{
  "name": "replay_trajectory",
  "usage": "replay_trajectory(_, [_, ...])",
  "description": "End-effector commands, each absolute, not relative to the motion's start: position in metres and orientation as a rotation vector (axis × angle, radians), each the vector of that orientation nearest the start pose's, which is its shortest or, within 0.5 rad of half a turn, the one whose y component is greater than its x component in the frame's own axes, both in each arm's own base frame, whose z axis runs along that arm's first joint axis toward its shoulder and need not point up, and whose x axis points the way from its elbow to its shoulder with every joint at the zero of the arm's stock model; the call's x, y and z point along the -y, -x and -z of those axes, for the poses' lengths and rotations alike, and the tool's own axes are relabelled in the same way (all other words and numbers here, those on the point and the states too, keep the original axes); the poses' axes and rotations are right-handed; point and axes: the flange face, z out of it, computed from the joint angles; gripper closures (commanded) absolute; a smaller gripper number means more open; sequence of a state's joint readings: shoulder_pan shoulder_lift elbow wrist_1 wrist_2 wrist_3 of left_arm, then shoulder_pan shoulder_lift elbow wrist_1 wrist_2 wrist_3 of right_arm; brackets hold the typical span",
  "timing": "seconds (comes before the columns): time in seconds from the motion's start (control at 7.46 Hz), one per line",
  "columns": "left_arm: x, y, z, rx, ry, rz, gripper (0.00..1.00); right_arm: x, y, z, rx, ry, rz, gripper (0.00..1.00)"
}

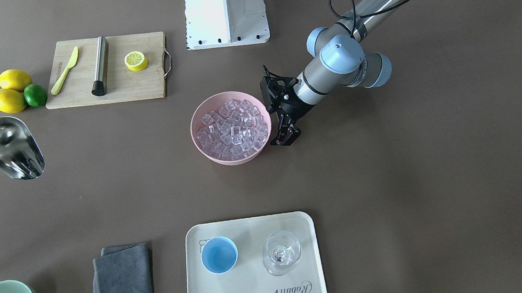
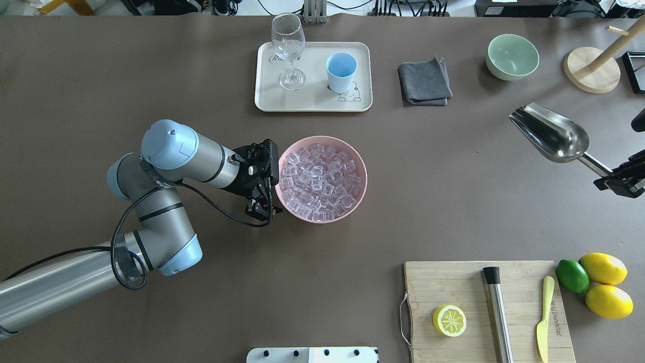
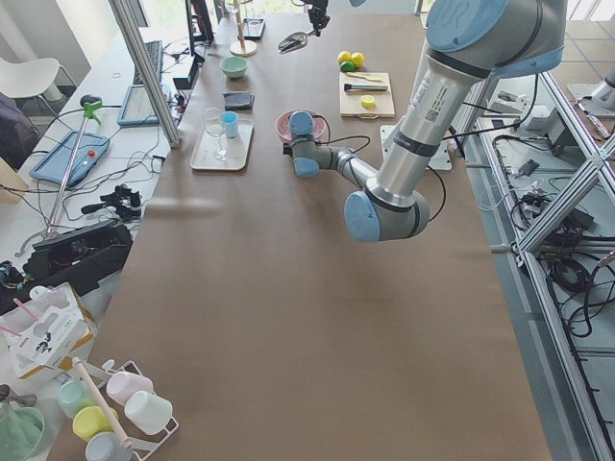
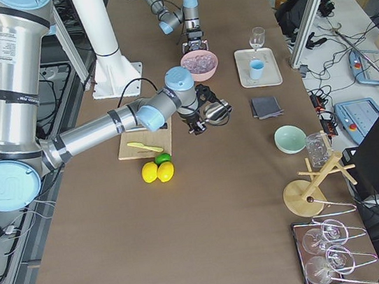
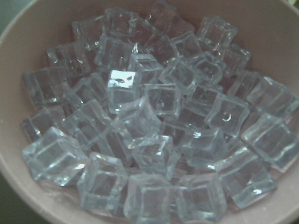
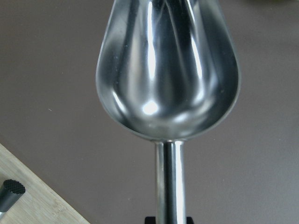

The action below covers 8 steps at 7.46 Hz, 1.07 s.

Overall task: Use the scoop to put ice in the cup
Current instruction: 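Lift the metal scoop with the right gripper and swing it toward the bowl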

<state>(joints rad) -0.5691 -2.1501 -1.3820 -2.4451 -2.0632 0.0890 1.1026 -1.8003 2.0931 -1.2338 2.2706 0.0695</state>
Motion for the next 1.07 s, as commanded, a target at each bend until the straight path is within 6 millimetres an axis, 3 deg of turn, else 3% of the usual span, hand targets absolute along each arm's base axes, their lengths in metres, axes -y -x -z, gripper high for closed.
replay_trajectory(0.0, [0.454, -0.551, -0.3, -0.999, -0.994, -1.229, 0.01, 0.424, 0.152, -0.409, 0.806, -0.407, 0.673, 1.0])
replay_trajectory(0.27, [0.454, -0.551, -0.3, -0.999, -0.994, -1.229, 0.02, 0.438, 0.196, -0.366, 0.769, -0.431, 0.824, 1.0])
replay_trajectory(0.4, [0.454, -0.551, -0.3, -1.0, -0.993, -1.228, 0.01, 0.442, 0.205, -0.349, 0.767, -0.418, 0.835, 1.0])
replay_trajectory(0.54, [0.452, -0.553, -0.3, -1.0, -0.992, -1.23, 0.02, 0.444, 0.232, -0.318, 0.765, -0.402, 0.874, 1.0])
replay_trajectory(0.94, [0.452, -0.553, -0.299, -1.014, -0.968, -1.193, 0.02, 0.426, 0.295, -0.242, 0.633, -0.379, 0.979, 1.0])
